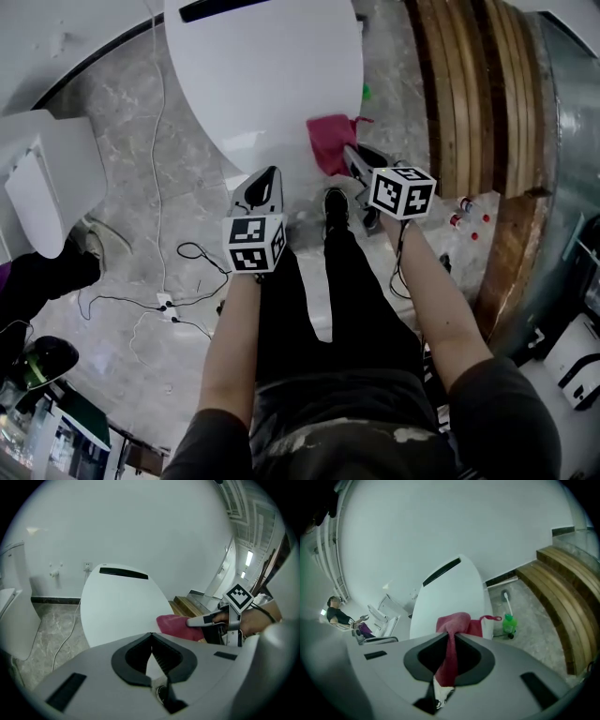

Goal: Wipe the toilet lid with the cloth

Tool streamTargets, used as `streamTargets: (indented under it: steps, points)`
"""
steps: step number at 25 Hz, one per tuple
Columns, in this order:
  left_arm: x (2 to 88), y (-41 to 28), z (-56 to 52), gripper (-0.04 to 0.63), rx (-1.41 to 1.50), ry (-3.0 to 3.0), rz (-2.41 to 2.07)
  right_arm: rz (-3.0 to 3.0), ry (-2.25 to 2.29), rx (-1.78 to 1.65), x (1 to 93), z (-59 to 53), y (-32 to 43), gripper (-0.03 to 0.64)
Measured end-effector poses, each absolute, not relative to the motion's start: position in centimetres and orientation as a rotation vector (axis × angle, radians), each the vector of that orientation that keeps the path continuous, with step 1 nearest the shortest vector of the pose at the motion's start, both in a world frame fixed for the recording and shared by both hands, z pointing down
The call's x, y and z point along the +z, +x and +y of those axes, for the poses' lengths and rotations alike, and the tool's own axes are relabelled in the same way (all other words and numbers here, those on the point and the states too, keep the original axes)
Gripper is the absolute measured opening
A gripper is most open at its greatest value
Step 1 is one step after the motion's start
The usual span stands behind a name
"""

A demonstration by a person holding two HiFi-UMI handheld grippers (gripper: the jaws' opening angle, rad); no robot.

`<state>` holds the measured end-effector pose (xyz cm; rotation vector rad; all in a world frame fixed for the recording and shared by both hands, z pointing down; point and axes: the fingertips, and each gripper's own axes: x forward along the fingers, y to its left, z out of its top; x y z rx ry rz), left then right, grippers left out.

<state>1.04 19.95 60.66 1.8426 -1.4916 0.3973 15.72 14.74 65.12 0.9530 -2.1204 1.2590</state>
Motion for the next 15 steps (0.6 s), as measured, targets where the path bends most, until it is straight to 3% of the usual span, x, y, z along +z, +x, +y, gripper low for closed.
streamTargets:
  steps: [15]
  points:
    - [54.5,7.1,19.2,0.008,0.358,1.777,-1.602,-2.217,0.961,1.316,58.3,11.3,21.9,0.041]
